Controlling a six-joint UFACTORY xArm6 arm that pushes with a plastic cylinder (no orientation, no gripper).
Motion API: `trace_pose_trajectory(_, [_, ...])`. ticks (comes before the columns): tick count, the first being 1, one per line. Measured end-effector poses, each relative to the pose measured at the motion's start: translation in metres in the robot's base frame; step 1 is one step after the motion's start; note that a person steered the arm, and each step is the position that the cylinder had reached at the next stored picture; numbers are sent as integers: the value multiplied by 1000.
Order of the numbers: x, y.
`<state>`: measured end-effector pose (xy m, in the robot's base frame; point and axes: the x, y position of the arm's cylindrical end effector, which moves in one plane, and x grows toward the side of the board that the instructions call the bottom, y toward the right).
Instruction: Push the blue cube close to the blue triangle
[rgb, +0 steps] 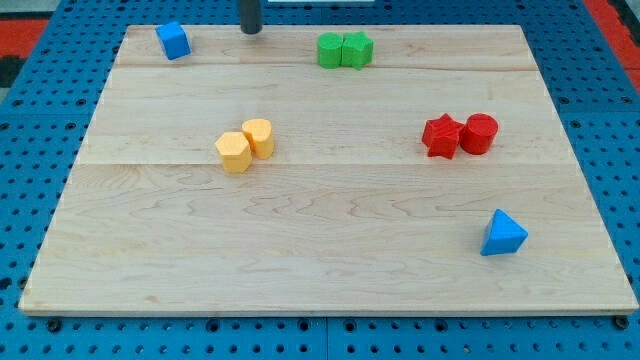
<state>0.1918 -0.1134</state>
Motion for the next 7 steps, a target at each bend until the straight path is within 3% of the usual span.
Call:
trace_pose_trajectory(3, [4,-94])
trace_pose_trajectory(4, [25,-87])
trace_pose_trajectory(5, [29,-133])
trace_pose_trajectory(7, [122,-103])
